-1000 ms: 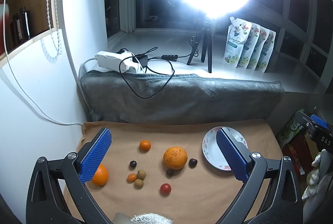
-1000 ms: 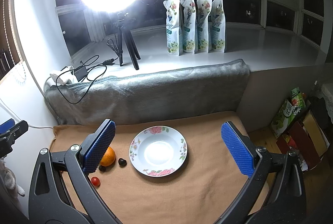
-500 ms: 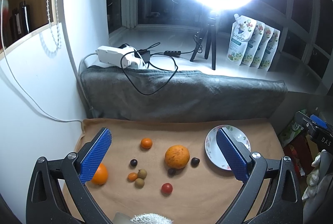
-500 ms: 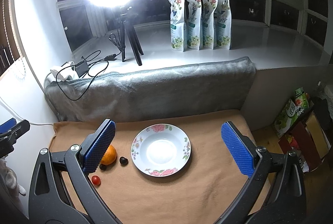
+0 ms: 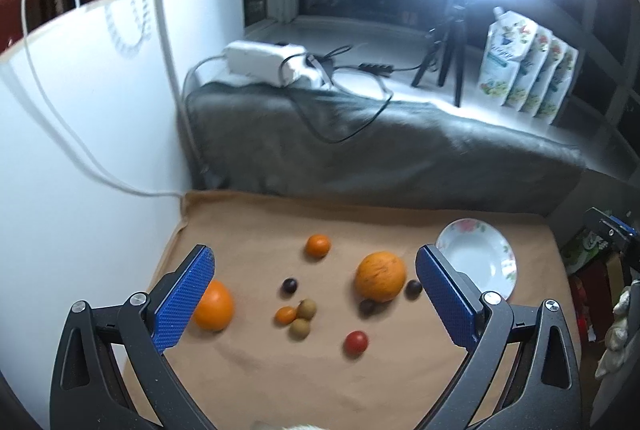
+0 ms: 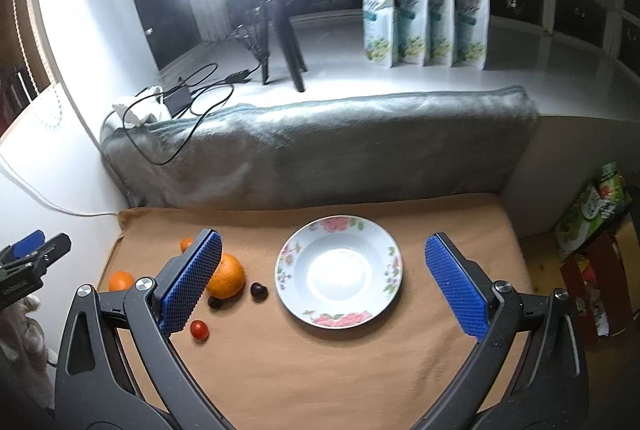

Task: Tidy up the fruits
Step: 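Move the right tool toward the large orange beside the plate, then close the right gripper around the large orange, then carry the orange with the right gripper and release it onto the plate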

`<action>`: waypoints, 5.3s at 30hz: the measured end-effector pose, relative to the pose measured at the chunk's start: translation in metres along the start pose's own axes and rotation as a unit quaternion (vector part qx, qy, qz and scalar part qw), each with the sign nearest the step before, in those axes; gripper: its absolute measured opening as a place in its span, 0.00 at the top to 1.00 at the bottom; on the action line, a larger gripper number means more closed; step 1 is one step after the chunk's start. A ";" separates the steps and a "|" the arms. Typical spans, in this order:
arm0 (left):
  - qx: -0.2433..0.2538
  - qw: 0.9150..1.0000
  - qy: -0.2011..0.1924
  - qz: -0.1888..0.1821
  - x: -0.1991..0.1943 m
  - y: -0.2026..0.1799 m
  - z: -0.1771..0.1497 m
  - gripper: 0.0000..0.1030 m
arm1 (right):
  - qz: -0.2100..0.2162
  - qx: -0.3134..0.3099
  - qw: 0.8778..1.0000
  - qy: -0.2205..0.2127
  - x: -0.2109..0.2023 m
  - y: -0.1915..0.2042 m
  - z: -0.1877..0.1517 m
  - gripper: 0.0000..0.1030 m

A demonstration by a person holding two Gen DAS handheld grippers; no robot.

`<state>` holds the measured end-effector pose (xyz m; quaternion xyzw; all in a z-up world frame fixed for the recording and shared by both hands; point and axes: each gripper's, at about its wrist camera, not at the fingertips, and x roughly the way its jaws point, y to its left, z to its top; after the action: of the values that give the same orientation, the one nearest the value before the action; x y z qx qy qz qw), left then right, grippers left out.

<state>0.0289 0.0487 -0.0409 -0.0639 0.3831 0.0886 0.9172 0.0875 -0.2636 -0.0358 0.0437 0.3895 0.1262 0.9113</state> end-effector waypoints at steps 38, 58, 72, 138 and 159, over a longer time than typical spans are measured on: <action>-0.104 0.962 0.192 -0.164 0.137 0.009 -0.057 0.28 | 0.181 -0.070 0.946 0.258 0.214 0.093 -0.017 0.06; -0.153 0.931 0.245 -0.224 0.190 0.000 -0.072 0.37 | 0.210 -0.049 0.916 0.338 0.280 0.110 -0.034 0.18; -0.171 0.922 0.256 -0.235 0.200 0.013 -0.073 0.44 | 0.205 -0.069 0.910 0.352 0.290 0.126 -0.042 0.24; -0.057 0.941 0.214 -0.255 0.185 -0.083 -0.041 0.52 | 0.169 -0.009 0.944 0.281 0.210 0.038 -0.011 0.37; -0.005 0.924 0.252 -0.289 0.184 -0.143 -0.047 0.52 | 0.130 0.049 0.948 0.286 0.195 -0.036 -0.022 0.37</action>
<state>0.1534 -0.0792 -0.1980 -0.1965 0.5665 -0.1971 0.7756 0.2079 -0.2476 -0.1940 0.1011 0.6302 0.2314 0.7342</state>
